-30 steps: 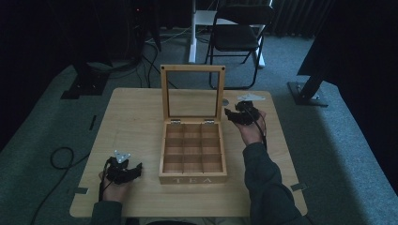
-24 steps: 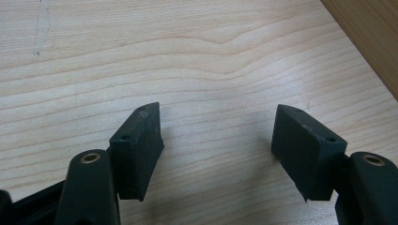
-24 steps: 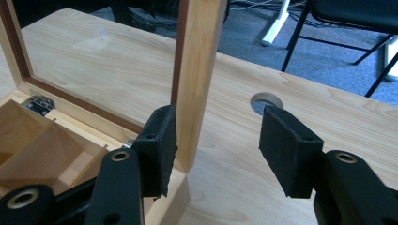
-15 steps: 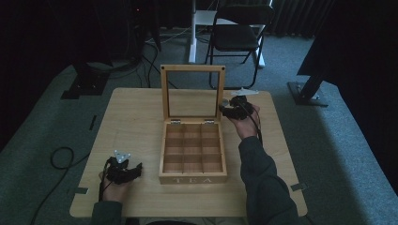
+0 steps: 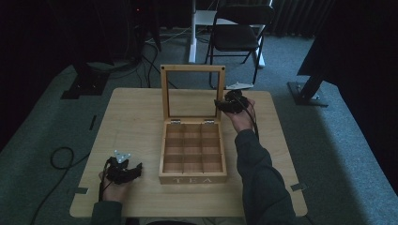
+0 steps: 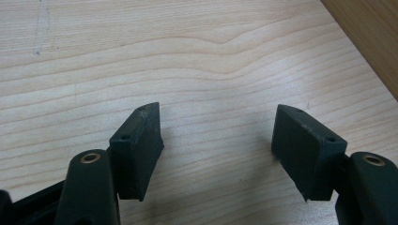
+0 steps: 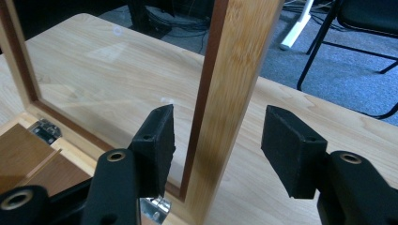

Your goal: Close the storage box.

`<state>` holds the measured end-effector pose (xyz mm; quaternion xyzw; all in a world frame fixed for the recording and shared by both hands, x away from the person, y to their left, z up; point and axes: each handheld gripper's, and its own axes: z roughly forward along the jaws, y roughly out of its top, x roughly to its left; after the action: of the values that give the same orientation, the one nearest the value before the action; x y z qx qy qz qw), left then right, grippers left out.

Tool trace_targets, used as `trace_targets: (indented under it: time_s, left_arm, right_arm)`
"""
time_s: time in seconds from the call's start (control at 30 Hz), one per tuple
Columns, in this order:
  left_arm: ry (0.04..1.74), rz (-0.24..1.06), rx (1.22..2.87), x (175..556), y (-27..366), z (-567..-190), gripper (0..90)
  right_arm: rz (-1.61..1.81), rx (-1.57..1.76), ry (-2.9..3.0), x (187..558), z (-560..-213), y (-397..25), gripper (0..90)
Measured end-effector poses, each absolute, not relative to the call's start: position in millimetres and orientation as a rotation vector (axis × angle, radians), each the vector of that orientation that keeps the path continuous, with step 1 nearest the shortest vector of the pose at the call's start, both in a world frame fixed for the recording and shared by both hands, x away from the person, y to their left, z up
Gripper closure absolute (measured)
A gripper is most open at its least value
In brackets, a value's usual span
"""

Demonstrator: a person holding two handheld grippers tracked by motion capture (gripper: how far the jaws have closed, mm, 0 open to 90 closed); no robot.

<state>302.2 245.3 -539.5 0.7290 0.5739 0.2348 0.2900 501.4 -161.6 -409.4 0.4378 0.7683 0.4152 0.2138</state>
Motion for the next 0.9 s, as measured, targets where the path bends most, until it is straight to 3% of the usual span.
trace_targets:
  time_s: [0.9]
  left_arm:
    - [1.532,0.626,1.948,302,245,-539,33.2]
  right_arm:
    - [1.226,1.181,2.142,515,-404,-152,45.8]
